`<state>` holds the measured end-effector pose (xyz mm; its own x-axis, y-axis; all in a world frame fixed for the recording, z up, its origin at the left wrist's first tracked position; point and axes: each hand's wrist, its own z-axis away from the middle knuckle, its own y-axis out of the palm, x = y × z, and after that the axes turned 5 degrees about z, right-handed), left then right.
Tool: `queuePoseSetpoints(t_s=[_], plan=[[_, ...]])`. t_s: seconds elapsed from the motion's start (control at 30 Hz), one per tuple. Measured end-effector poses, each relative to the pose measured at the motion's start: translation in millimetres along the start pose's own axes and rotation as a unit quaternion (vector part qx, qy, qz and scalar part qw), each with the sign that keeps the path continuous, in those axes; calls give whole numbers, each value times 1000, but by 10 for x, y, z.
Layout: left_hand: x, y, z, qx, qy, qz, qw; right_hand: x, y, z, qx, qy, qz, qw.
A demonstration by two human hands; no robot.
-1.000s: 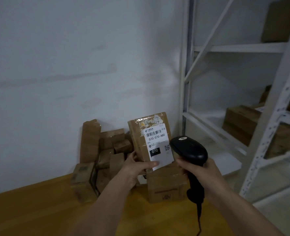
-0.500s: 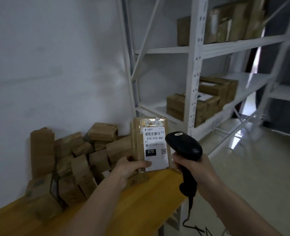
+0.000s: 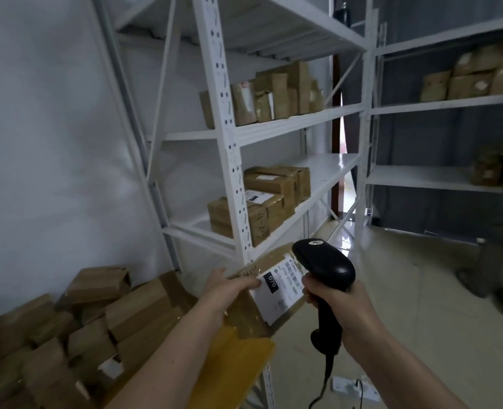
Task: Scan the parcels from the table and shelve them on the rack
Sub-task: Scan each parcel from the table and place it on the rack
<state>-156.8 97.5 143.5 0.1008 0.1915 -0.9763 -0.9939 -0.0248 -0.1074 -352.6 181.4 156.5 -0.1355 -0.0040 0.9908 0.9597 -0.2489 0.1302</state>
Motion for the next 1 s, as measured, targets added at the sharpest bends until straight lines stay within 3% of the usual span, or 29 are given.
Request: queuePoseSetpoints(t_s=[0.33,0.57,0.83,1.0], plan=[[-569,1575,-645,-41,75,-20,996,387,-1225,-971,-32,-16,-14,999],[-1087,2533,-1128,-110,138,-16,984,810,-1980,-1750,-22,-45,-19,999],[-1506,3206,-1692,-188,172,-111,961,935,-2386,-2565,-1,-49,-25,999],[-1415,3680,-2214,-185,155,-144,960,813,-2545,-3098,7,-41,-38,998]])
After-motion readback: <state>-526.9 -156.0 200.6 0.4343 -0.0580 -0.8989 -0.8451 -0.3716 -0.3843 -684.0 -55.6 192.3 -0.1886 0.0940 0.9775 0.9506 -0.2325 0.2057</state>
